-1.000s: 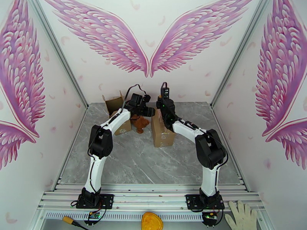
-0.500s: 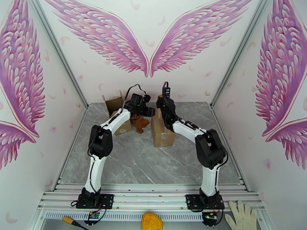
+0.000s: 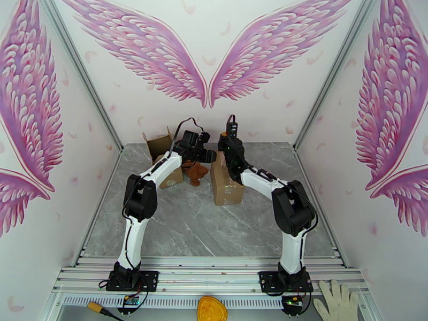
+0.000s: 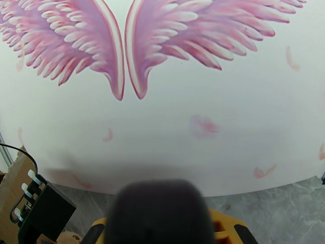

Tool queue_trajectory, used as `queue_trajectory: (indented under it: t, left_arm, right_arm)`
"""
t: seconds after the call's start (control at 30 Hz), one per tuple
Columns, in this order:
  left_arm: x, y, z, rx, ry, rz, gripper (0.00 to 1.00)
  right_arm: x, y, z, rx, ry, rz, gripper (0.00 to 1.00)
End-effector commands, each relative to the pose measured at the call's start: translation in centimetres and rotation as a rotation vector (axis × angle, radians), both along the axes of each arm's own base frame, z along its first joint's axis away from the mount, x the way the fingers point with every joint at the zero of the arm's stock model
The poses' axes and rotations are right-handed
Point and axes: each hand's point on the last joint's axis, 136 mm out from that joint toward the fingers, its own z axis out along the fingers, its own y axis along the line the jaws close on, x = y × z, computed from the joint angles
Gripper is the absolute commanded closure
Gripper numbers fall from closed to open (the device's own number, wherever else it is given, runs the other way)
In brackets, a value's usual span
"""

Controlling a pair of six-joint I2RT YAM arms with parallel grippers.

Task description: Unpack the express box

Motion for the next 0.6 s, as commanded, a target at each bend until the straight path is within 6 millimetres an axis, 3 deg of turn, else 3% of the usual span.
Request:
queue_trajectory:
  t: [0.0, 0.23, 0.57]
  left_arm:
    - [-2.1, 1.7, -7.4, 0.131, 0.187, 0.030, 0.41]
    - [-1.9, 2.0, -7.6, 0.139, 0.194, 0.055, 0.44]
    - [-1.5, 2.8, -8.2, 0.157, 0.215, 0.116, 0.48]
  right_arm:
    - [-0.8, 0.5, -0.8, 0.035, 0.024, 0.029, 1.00]
    - [-2.3, 0.5, -1.6, 0.052, 0.053, 0.034, 1.00]
    - [-4.4, 1.0, -0.5, 0.023, 0.052, 0.026, 1.00]
